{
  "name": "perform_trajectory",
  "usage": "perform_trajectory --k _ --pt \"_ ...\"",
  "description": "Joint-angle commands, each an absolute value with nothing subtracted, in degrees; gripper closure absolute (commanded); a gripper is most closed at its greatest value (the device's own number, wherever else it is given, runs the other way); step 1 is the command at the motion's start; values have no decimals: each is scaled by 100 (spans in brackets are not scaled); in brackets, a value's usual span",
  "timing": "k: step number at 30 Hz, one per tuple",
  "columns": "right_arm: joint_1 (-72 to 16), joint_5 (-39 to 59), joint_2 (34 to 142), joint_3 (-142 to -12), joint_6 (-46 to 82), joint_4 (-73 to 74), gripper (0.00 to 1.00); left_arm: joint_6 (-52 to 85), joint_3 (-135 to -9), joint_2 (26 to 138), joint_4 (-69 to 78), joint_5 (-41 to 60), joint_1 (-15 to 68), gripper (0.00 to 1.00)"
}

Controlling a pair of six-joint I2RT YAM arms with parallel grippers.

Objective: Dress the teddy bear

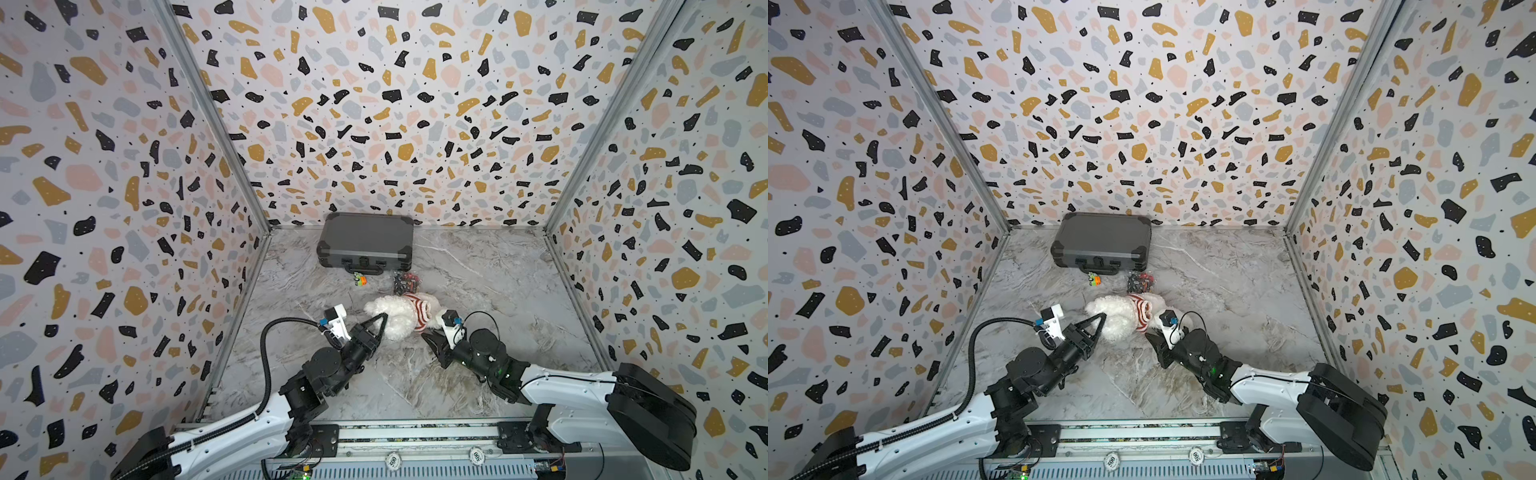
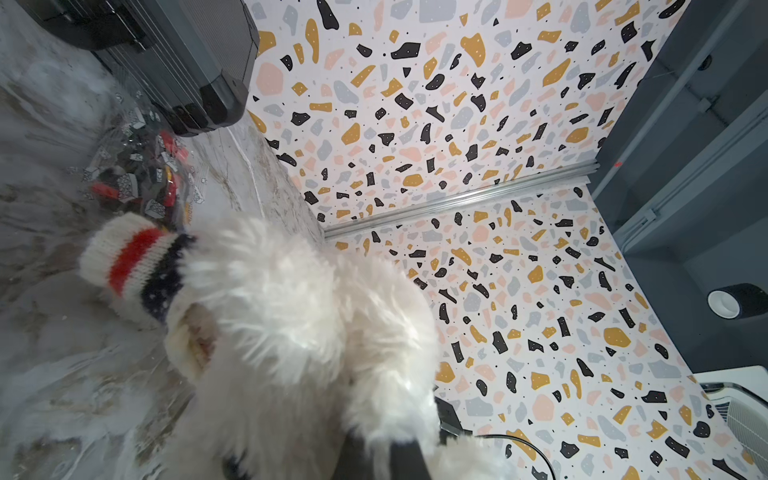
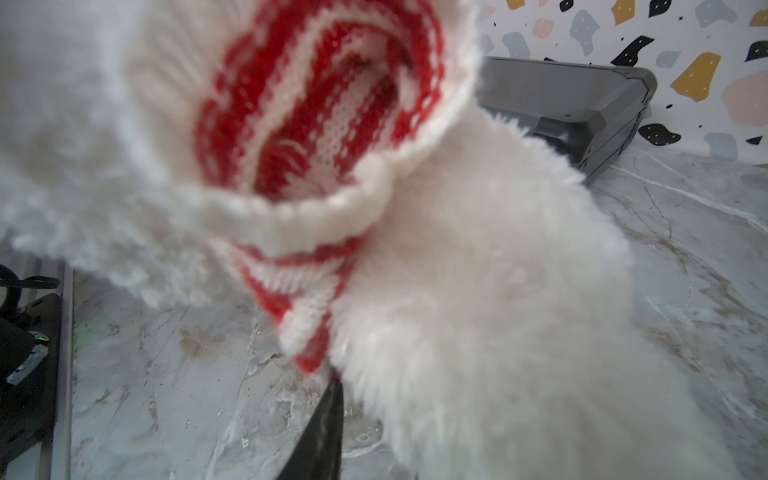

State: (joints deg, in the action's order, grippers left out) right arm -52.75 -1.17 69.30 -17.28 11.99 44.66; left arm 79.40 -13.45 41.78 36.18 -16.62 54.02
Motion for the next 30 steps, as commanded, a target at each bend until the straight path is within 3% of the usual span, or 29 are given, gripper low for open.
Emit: perform_trajectory --k 1,9,14,19,24,30 --pt "-5298 -263 6607 -1744 1105 4755 69 8073 -1217 4019 4078 -1695 5414 100" --pt "-5473 -346 4491 -691 1084 4549 65 9215 -138 3343 4910 -2942 5462 100" --pt "-5624 -472 3846 -110 1501 4460 65 9509 -170 2936 4079 -3335 5563 100" --pt "-5715 -554 4592 -12 1361 5168 65 9803 -236 2925 3677 -3450 5637 100" --pt "-5858 -702 6197 -105 710 7090 66 10045 -492 3304 3547 -3347 5645 100" --pt "-5863 -590 7617 -826 336 7998 65 10193 -591 3437 3428 -3393 5671 100"
